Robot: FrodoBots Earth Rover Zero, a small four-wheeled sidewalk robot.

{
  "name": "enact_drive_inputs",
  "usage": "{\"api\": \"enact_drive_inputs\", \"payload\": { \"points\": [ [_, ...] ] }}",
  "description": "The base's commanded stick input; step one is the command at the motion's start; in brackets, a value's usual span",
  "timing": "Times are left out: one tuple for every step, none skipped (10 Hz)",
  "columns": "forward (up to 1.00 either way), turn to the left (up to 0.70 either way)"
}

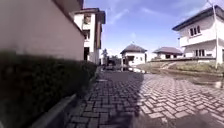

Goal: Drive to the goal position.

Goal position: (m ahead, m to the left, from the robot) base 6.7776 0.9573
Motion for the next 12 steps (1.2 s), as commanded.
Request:
{"api": "enact_drive_inputs", "payload": {
  "points": [
    [0.69,0.03],
    [0.69,0.03],
    [0.69,0.03],
    [0.69,0.03],
    [0.69,0.03],
    [0.69,0.03],
    [0.69,0.03],
    [0.69,0.03],
    [0.69,0.03],
    [0.69,0.03],
    [0.69,0.03],
    [0.69,0.03]
  ]
}}
